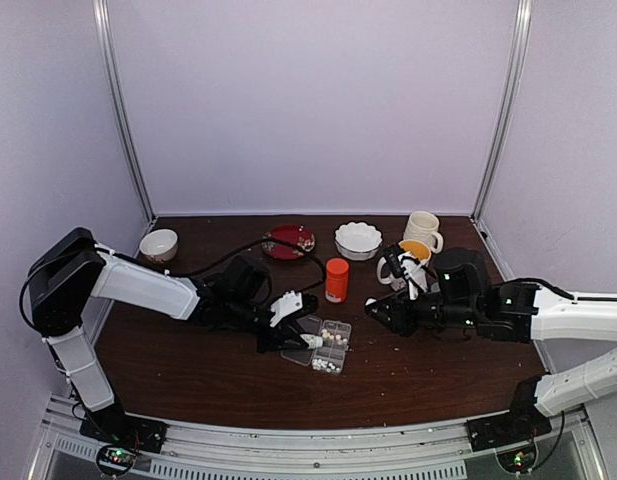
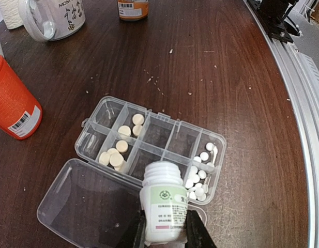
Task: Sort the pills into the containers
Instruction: Pour the pill into the compartment of the pill container.
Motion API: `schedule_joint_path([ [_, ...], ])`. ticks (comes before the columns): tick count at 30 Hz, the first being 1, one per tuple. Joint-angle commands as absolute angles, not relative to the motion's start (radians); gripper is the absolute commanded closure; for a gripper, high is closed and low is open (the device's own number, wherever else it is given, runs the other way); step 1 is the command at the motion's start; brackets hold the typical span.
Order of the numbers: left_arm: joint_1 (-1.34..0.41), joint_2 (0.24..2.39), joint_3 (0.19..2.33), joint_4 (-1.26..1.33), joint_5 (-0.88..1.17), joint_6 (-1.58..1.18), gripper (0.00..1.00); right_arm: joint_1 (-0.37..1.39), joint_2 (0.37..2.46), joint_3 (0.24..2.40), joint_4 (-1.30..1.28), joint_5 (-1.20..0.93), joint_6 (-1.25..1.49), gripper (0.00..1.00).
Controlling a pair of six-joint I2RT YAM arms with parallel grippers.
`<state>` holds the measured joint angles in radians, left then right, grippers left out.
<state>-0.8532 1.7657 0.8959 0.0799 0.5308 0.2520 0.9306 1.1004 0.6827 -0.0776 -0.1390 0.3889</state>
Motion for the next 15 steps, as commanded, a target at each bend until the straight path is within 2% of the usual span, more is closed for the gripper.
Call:
schedule_joint_path([
  [1, -0.853, 1.784, 0.945, 0.072, 0.508, 0.241, 0.99, 0.931, 1.12, 0.689, -0.08, -0.123, 0.385, 1.0],
  [15, -0.916, 1.802, 1.039, -0.1, 0.405, 0.273, 1.0, 0.931, 1.124, 0.681, -0.087, -0.113, 0.396, 1.0],
])
